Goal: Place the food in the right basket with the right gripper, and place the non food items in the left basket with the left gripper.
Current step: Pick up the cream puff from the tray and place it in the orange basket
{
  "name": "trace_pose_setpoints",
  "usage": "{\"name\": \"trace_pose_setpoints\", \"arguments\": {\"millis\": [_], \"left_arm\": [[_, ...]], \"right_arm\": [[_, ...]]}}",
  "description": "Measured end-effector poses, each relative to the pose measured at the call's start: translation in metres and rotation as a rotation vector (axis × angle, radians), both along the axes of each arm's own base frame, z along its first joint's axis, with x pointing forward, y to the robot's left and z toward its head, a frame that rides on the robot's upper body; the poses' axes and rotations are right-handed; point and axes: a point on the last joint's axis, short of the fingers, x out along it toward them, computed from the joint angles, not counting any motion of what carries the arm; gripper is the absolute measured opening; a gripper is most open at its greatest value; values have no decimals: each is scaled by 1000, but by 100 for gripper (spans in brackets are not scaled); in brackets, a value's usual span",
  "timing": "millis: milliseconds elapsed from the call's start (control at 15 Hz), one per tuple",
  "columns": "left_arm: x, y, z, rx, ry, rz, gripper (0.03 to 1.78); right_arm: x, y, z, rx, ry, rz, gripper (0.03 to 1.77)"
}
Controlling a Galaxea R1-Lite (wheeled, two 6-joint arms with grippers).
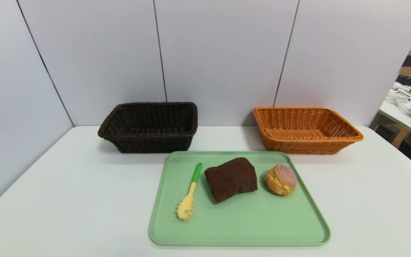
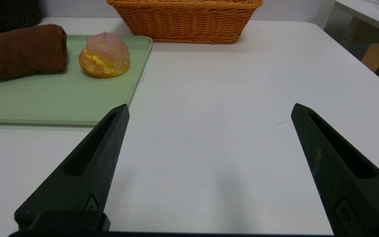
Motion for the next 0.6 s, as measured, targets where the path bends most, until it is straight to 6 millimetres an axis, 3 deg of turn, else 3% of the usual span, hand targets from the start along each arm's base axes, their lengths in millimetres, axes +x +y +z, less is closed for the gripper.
{"name": "trace_pose_setpoints", "arguments": {"millis": [600], "left_arm": [[0, 0, 0, 3, 0, 0, 169]], "right_arm": [[0, 0, 0, -1, 1, 1, 170]]}}
